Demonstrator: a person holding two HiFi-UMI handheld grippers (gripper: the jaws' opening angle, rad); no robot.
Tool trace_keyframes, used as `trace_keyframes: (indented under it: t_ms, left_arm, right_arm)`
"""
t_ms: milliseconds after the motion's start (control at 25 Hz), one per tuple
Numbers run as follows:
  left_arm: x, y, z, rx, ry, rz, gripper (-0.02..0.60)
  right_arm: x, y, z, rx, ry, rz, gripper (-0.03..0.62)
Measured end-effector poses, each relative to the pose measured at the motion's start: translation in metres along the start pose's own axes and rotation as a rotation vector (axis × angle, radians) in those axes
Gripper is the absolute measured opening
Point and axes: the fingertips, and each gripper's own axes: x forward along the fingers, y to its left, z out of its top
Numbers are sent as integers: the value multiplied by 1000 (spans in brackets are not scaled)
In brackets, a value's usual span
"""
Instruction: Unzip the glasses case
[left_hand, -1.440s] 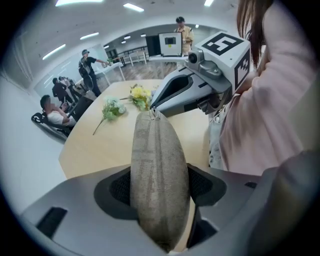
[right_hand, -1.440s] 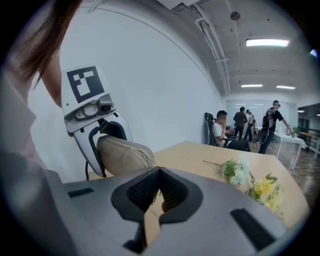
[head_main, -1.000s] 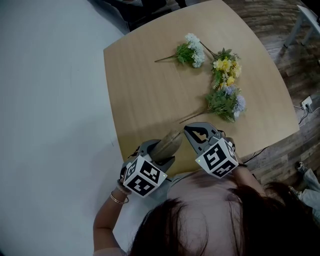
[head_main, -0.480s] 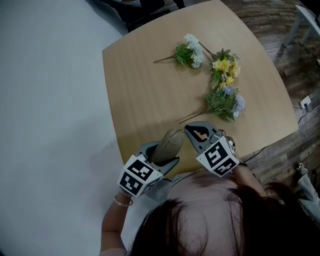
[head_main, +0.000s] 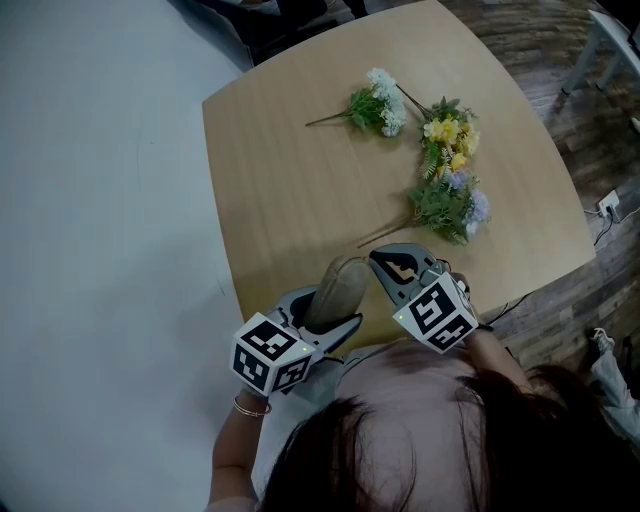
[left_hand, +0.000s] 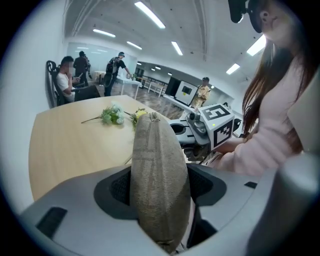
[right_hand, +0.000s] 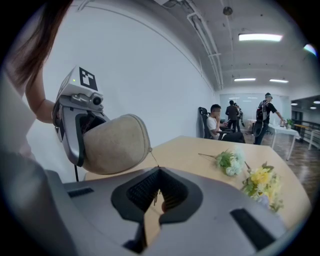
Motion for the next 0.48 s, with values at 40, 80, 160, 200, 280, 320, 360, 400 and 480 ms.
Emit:
trace_keyframes:
  t_ms: [40,80,160,200,280,320,360,400,480]
  left_arm:
    - [0,-1,1,-17,-13,-8,282]
    - [0,-1,1,-35,-25,-16,282]
    - [0,-1,3,-64,-47,-32,282]
    - [0,-1,3,-76,-57,-38,282]
    - [-1,0,4,-95,-73,-47,282]
    - [-1,0,4,-102,-79,-51,282]
    - [-1,0,4,-111,-85,-56,282]
    - [-1,0,4,-121,-92,-62,282]
    - [-1,-1,5,-140,-104,-74,282]
  right_arm:
    - [0,0,0,1,-1,0,14]
    - [0,0,0,2,-1,0,14]
    - [1,0,0,4,1,2,14]
    - [1,0,0,5,3,3,14]
    - [2,1,-1,10,6,6,14]
    - [2,2,-1,12,7,8,14]
    - [3,2,-2,12,8,8,14]
    - [3,2,-2,10,10,8,14]
    - [3,3,-2,8,12,9,14]
